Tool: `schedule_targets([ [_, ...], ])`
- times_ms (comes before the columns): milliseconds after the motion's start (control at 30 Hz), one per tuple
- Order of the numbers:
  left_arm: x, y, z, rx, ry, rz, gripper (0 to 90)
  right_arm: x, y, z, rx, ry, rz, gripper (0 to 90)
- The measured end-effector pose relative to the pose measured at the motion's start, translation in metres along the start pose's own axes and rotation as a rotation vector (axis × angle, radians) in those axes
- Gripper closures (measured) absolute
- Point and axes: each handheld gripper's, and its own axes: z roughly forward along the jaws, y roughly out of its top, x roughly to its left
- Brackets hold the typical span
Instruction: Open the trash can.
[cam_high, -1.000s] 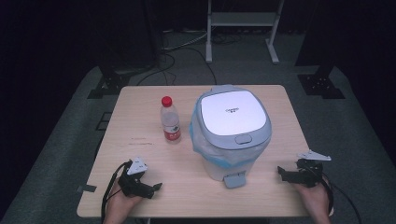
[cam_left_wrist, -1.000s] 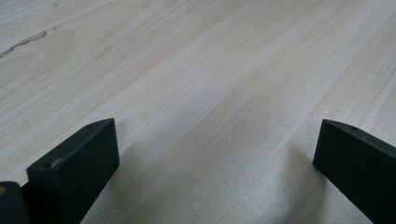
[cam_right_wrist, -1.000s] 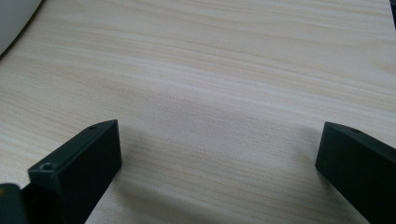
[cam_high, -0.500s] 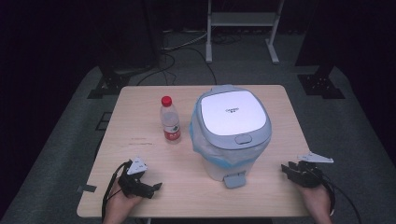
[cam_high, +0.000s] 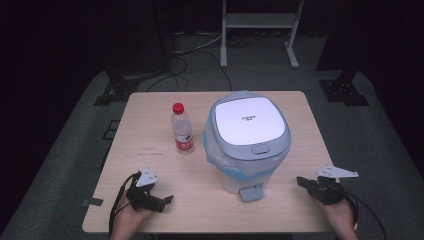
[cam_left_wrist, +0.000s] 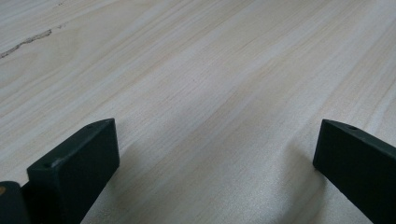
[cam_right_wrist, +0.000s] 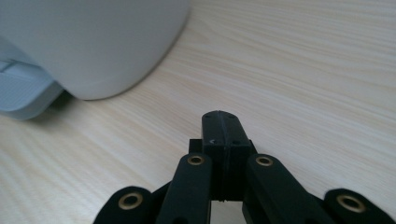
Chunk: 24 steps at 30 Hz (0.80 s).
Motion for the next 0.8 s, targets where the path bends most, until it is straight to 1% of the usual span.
schedule_targets([
  [100,0.000,0.000,0.000,0.000,0.000,0.000,0.0,0.003,0.002,0.000,-0.003,0.035,-0.006,89.9],
  [300,0.000,0.000,0.000,0.000,0.000,0.000,0.0,0.010,0.006,0.001,-0.007,0.088,-0.044,89.9],
  [567,0.000,0.000,0.000,0.000,0.001,-0.001,0.0,0.020,0.011,0.002,-0.006,0.132,-0.087,89.9],
  [667,0.000,0.000,0.000,0.000,0.002,-0.001,0.0,0.024,0.012,0.003,-0.010,0.161,-0.100,89.9],
  [800,0.000,0.000,0.000,-0.001,0.002,-0.002,0.0,0.028,0.015,0.005,-0.013,0.185,-0.117,89.9],
])
